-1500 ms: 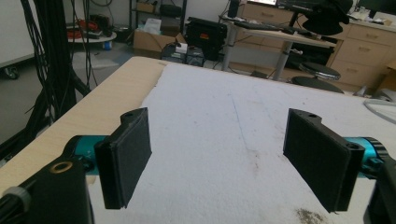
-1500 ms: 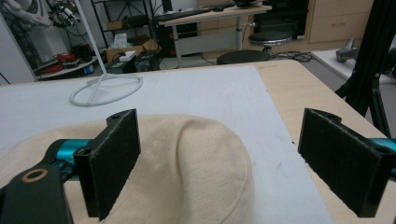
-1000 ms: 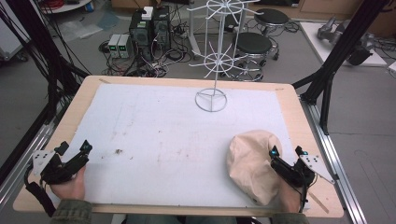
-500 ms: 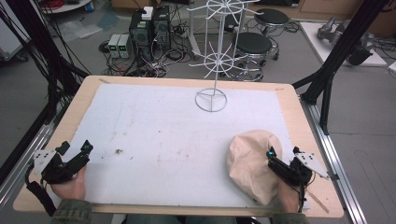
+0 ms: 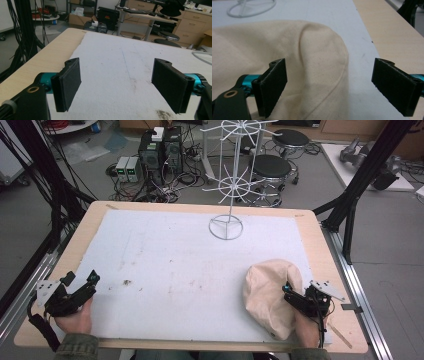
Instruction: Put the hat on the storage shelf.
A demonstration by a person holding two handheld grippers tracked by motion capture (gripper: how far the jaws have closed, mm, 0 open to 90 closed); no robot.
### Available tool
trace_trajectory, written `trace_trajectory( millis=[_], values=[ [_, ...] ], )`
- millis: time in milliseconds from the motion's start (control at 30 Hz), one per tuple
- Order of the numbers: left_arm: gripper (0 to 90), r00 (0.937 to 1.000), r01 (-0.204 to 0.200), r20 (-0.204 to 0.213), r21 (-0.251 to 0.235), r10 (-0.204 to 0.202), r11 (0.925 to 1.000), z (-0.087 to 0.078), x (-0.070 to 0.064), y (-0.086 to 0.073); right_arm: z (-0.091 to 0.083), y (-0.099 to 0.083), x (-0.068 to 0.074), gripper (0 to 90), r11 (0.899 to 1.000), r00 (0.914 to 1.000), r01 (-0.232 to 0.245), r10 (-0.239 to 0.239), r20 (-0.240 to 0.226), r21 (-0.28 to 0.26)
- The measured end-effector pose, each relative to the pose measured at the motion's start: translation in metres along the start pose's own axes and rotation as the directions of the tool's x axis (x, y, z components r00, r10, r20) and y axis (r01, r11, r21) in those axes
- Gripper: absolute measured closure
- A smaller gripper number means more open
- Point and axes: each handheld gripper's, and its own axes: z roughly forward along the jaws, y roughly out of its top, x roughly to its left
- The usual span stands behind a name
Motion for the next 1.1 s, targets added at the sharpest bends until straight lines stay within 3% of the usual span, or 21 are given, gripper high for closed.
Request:
trace_trajectory(
  millis=[167,433,633,767,1100],
  values=[
    [23.6,1.0000,0.001,0.000,0.000,-0.001,1.0000,0.000,0.001,0.000,0.001,0.001,-0.001,13.4,0.999,0.9996,-0.019,0.018,0.024,0.047],
    [23.6,1.0000,0.000,-0.001,0.001,0.000,1.0000,0.001,0.001,0.000,0.004,0.003,0.003,17.6,0.994,0.9994,-0.030,0.027,0.023,0.105],
    [23.6,1.0000,0.000,-0.001,0.001,0.000,1.0000,0.001,0.000,0.000,0.010,0.005,0.010,18.8,0.987,0.9963,0.007,-0.021,0.084,0.159],
    [23.6,1.0000,0.000,-0.001,0.000,0.000,1.0000,0.001,0.000,0.000,0.014,0.005,0.014,21.0,0.983,0.9951,0.033,-0.050,0.086,0.180],
    [23.7,1.0000,-0.001,-0.001,0.003,0.001,1.0000,0.002,0.000,0.000,0.019,0.004,0.014,20.8,0.975,0.9951,0.044,-0.062,0.077,0.220]
  ],
)
